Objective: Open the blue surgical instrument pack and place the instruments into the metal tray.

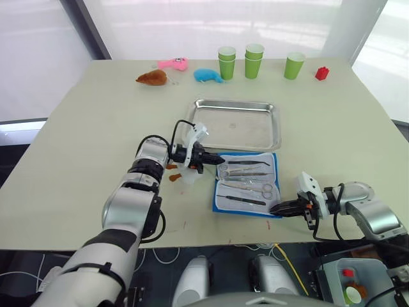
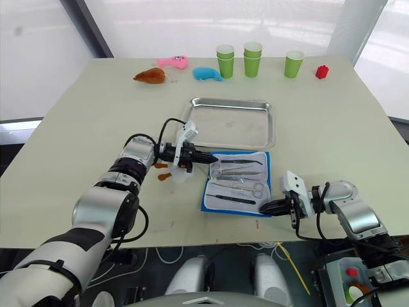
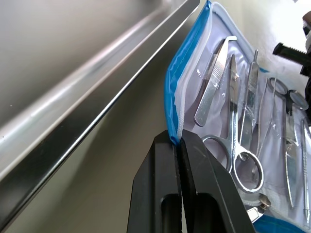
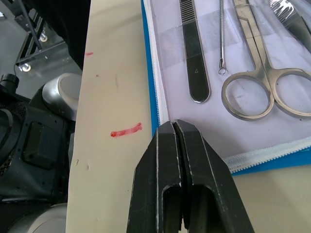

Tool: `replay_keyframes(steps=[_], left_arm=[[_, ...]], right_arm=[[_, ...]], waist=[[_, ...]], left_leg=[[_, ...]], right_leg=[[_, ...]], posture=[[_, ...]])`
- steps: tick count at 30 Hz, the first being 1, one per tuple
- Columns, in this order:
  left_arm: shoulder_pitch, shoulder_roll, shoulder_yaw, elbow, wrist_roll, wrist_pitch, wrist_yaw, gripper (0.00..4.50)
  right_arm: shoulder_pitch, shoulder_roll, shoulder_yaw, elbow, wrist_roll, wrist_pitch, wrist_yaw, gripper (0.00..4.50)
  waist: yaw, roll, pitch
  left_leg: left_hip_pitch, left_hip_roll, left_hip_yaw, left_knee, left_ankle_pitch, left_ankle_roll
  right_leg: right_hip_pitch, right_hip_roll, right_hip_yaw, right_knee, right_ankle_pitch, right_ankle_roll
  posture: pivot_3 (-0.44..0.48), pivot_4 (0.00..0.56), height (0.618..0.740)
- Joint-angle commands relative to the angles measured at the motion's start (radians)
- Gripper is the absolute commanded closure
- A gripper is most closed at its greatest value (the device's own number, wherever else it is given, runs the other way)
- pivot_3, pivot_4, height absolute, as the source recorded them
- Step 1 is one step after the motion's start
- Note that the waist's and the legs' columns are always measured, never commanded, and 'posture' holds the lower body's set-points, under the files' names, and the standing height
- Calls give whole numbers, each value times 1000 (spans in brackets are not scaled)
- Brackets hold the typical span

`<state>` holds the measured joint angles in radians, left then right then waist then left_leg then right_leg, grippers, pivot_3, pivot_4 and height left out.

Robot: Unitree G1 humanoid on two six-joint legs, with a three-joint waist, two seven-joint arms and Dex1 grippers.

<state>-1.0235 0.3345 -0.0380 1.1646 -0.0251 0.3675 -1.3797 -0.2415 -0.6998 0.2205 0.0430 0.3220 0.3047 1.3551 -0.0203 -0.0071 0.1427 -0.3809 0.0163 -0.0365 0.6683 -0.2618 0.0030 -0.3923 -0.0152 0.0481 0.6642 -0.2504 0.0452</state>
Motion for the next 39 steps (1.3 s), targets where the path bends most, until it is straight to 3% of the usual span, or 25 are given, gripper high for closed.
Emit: replay_keyframes(steps=[1, 5, 9, 23, 26, 30, 31, 33, 39], left_arm=[[33, -13, 44, 56, -50, 125, -16, 4500], [54, -2, 1, 37, -22, 140, -61, 4500], [48, -1, 19, 21, -42, 135, -43, 4500], [55, 38, 40, -17, -90, 172, -97, 4500], [59, 34, 42, -24, -97, 179, -92, 3618], [55, 37, 58, -28, -116, 203, -86, 1753], [55, 44, 57, -33, -121, 211, -107, 1116], [55, 54, 60, -41, -131, 224, -131, 374], [64, 82, 77, -80, -165, 228, -181, 374]], right_arm=[[-6, -4, 1, 25, -26, 1, -19, 4484], [-5, -6, 4, 22, -20, 21, -16, 4484], [-2, -3, -8, 12, -10, 16, -17, 2919], [18, -24, -55, -12, 40, 24, -4, 2919], [20, -27, -50, -19, 45, 38, -1, 2580], [26, -25, -53, -27, 43, 30, -9, 2580], [29, -27, -55, -30, 46, 33, -9, 2580], [35, -31, -59, -38, 53, 38, -8, 2580], [53, -49, -106, -99, 116, 96, -13, 2580]], waist=[[-1, 0, 0], [-1, 0, 0], [-5, 0, 0], [-16, -3, 2], [-16, -3, 2], [-16, -3, 3], [-16, -3, 3], [-17, -3, 3], [-18, -4, 4]], left_leg=[[0, 0, 0, 0, 0, 0], [-1, 0, 0, 0, 0, 0], [-1, 0, 0, 0, -1, 1], [-3, 0, 0, 0, -1, 1], [-3, 0, 0, 0, -1, 1], [-3, 0, 0, 0, -1, 1], [-3, 0, 0, 0, -1, 1], [-3, 0, 0, 0, -1, 1], [-3, 0, -1, 0, -1, 1]], right_leg=[[0, 0, 0, 0, 0, 0], [0, 0, 0, 0, 0, 0], [0, 0, 0, -1, 0, 0], [-2, 0, 0, -1, 0, 0], [-2, 0, 0, -1, 0, 0], [-2, 0, 0, -1, 0, 0], [-2, 0, 0, -1, 0, 0], [-2, 0, 0, -1, 0, 0], [-2, 0, 0, -1, 0, 0]], posture=[[0, 150, 740], [0, 150, 740], [0, 150, 740], [0, 150, 740], [0, 150, 740], [0, 150, 740], [0, 150, 740], [0, 150, 740], [0, 150, 740]])
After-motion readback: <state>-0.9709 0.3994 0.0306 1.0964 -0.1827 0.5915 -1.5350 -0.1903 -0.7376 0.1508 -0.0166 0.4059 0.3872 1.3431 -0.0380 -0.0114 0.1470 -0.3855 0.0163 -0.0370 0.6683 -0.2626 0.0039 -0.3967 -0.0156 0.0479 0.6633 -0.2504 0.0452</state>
